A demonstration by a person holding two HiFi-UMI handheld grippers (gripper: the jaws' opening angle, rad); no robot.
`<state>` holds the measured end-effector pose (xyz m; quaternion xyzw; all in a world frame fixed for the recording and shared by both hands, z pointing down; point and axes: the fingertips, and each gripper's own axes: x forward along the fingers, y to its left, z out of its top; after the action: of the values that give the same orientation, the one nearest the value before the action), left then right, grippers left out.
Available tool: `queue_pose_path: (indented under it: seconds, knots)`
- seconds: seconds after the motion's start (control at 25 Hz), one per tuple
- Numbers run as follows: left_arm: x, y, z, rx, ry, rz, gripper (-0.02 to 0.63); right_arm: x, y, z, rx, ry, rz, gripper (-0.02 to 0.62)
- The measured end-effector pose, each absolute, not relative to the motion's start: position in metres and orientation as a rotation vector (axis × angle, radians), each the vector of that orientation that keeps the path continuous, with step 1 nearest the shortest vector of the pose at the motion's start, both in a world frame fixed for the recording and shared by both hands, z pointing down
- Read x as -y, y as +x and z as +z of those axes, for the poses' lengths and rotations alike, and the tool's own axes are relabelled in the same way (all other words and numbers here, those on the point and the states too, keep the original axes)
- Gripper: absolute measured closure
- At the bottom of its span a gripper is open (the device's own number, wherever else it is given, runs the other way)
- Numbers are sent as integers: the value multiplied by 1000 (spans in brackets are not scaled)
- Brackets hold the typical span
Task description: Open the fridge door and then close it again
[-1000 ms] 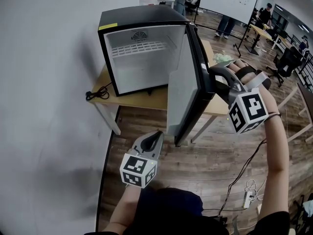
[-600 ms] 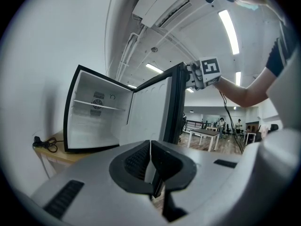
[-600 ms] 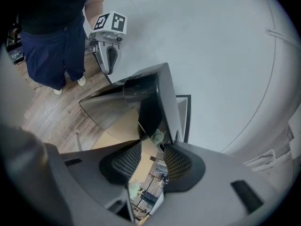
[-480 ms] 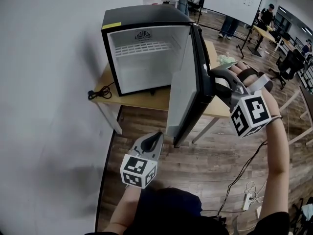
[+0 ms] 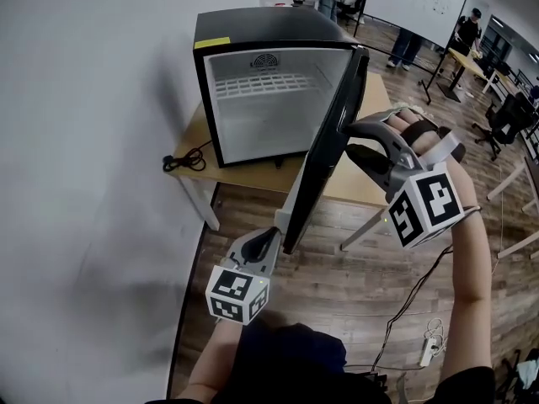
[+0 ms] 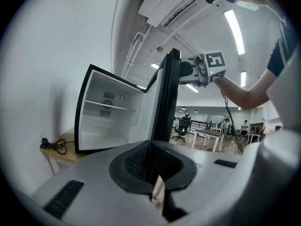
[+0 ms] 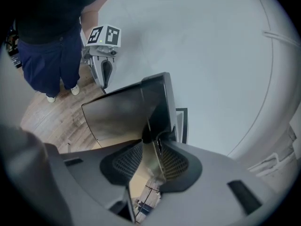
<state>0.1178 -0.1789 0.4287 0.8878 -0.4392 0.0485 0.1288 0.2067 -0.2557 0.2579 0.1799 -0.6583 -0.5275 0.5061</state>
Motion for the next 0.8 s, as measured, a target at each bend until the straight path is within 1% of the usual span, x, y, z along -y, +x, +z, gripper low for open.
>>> queue_pose_path:
  seconds: [0.4, 0.6, 0.8]
  knots:
    - [211, 75, 429, 1310, 2557, 128, 597, 292, 146, 257, 1523, 422, -1322, 514]
    - [214, 63, 425, 1338, 2553, 121, 597, 299, 133, 255, 1531, 418, -1326, 517]
    - [237, 29, 424, 1355, 2553, 108, 597, 327, 102, 258, 1511, 411, -1304, 518]
